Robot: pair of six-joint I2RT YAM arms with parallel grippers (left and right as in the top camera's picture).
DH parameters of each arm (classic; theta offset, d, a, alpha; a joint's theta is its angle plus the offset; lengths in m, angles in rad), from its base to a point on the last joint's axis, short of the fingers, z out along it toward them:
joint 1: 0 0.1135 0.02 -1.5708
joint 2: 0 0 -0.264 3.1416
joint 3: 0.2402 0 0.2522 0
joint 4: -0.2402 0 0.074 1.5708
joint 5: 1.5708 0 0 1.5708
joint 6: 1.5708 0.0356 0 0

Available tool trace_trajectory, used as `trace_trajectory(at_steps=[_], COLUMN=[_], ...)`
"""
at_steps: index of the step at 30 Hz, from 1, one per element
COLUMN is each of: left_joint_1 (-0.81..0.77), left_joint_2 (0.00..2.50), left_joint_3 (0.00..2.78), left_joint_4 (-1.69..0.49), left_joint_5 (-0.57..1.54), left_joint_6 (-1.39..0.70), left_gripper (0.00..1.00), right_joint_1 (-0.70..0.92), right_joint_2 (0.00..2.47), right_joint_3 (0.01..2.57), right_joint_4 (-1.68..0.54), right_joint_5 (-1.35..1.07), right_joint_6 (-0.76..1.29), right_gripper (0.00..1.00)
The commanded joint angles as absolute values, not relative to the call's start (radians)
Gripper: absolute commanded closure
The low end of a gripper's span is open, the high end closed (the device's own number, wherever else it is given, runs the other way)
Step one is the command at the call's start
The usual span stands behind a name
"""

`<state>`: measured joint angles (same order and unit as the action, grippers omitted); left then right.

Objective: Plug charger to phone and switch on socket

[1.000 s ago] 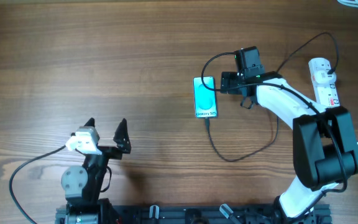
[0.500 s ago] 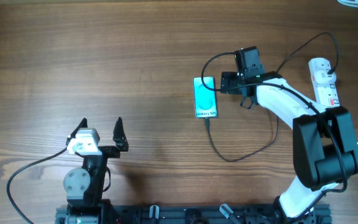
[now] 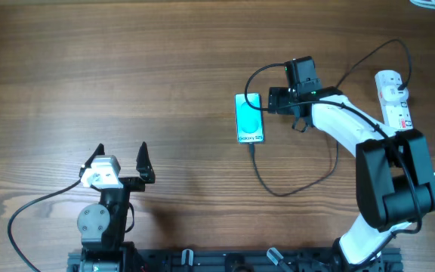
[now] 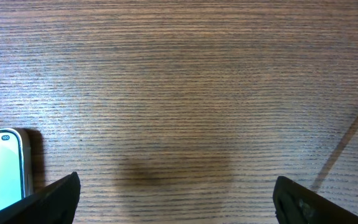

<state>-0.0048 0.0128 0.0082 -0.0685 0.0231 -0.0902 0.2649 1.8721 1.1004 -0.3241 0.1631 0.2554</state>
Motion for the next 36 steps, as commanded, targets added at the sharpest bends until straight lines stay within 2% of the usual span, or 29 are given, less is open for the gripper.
trace_trajectory(at_steps=[1, 10, 23, 27, 32, 36], left_joint_1=[-0.009, -0.009, -0.009, -0.009, -0.009, -0.009], left_joint_2=[0.003, 0.003, 0.003, 0.003, 0.003, 0.003], left_joint_3=[0.006, 0.006, 0.006, 0.006, 0.006, 0.006], left_joint_4=[-0.076, -0.076, -0.076, -0.076, -0.076, -0.076], left_joint_5=[0.010, 0.010, 0.009, 0.010, 0.010, 0.010], left_joint_6=[-0.075, -0.075, -0.075, -0.075, -0.075, -0.075], left_gripper=[0.00, 0.00, 0.00, 0.00, 0.00, 0.00], right_joint_1=[0.261, 0.263, 0.267, 0.265, 0.251, 0.238], right_joint_2=[1.874, 1.842, 1.345, 1.267, 1.202, 1.175], right_joint_3=[1.112, 1.111, 1.103, 1.098, 0.945, 0.737], right_joint_4=[-0.322, -0.323, -0.322, -0.370, -0.381, -0.239], right_joint_5=[0.183, 0.183, 0.187, 0.290, 0.289, 0.258], right_joint_6=[0.238, 0.237, 0.235, 0.215, 0.157, 0.157], right_gripper=[0.00, 0.00, 0.00, 0.00, 0.00, 0.00])
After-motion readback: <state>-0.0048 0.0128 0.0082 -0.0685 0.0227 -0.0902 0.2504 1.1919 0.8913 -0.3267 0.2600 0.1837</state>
